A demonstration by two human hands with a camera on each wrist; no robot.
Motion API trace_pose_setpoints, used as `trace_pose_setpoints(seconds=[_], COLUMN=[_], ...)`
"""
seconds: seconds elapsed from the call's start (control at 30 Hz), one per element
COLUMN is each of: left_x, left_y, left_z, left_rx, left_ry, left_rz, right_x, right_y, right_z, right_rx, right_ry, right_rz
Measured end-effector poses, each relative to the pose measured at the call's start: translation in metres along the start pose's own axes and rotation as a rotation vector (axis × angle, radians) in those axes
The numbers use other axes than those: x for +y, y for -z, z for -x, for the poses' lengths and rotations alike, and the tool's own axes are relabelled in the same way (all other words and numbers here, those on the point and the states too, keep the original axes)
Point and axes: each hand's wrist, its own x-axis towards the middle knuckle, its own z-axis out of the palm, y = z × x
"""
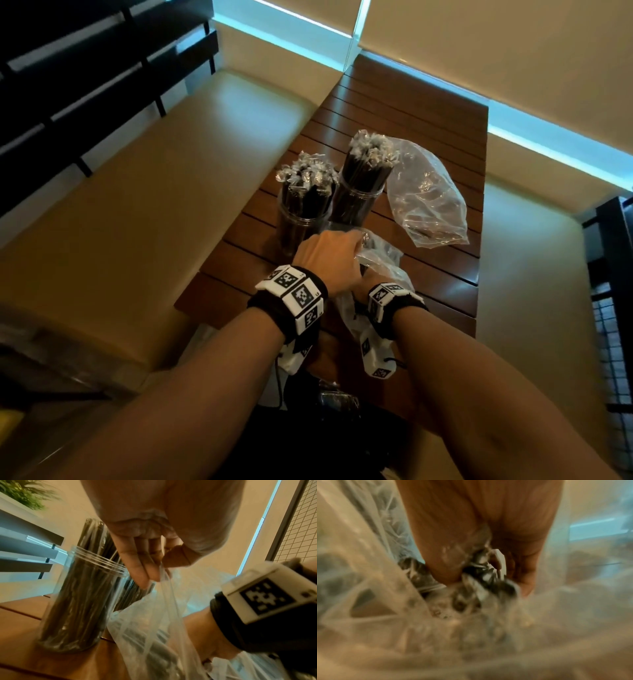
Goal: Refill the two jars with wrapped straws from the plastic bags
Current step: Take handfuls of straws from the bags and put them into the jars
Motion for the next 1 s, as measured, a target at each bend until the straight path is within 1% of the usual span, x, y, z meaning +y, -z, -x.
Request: trace_pose_setpoints(seconds=[0.07, 0.17, 0.27, 0.33, 0.4, 0.47, 0.53, 0.6, 0.7, 0.8, 0.83, 0.93, 1.0], left_x=[-0.005, -0.011, -0.014, -0.015, -0.016, -0.016, -0.016, -0.017, -0.023, -0.028, -0.030, -0.035, -0.038], left_y=[0.003, 0.000, -0.009, -0.015, -0.021, -0.026, -0.029, -0.029, -0.031, -0.032, -0.032, -0.031, -0.032], left_z=[-0.001, 0.000, 0.002, 0.001, -0.002, -0.007, -0.011, -0.014, -0.018, -0.021, -0.021, -0.024, -0.027], left_rx=[-0.034, -0.055, -0.032, -0.024, -0.012, 0.000, 0.021, 0.046, 0.054, 0.038, 0.033, 0.019, 0.016], left_ry=[0.005, 0.034, 0.052, 0.082, 0.113, 0.134, 0.157, 0.172, 0.186, 0.219, 0.233, 0.274, 0.327], left_rz=[-0.003, 0.023, 0.034, 0.047, 0.096, 0.150, 0.190, 0.223, 0.240, 0.259, 0.272, 0.320, 0.373], right_x=[-0.005, -0.012, -0.019, -0.020, -0.019, -0.020, -0.018, -0.022, -0.026, -0.033, -0.035, -0.040, -0.041], right_y=[0.006, 0.021, 0.041, 0.047, 0.050, 0.054, 0.053, 0.053, 0.056, 0.070, 0.078, 0.110, 0.135], right_z=[0.010, 0.021, 0.031, 0.031, 0.034, 0.046, 0.052, 0.062, 0.073, 0.090, 0.096, 0.113, 0.124], right_rx=[0.011, 0.002, -0.066, -0.114, -0.143, -0.109, -0.051, -0.082, -0.102, -0.069, -0.072, -0.163, -0.172], right_ry=[-0.013, 0.022, -0.074, -0.129, -0.120, -0.071, -0.080, -0.108, -0.115, -0.045, -0.017, 0.035, 0.081], right_rz=[0.003, -0.060, -0.105, -0.192, -0.268, -0.337, -0.371, -0.424, -0.329, -0.166, -0.088, 0.140, 0.285])
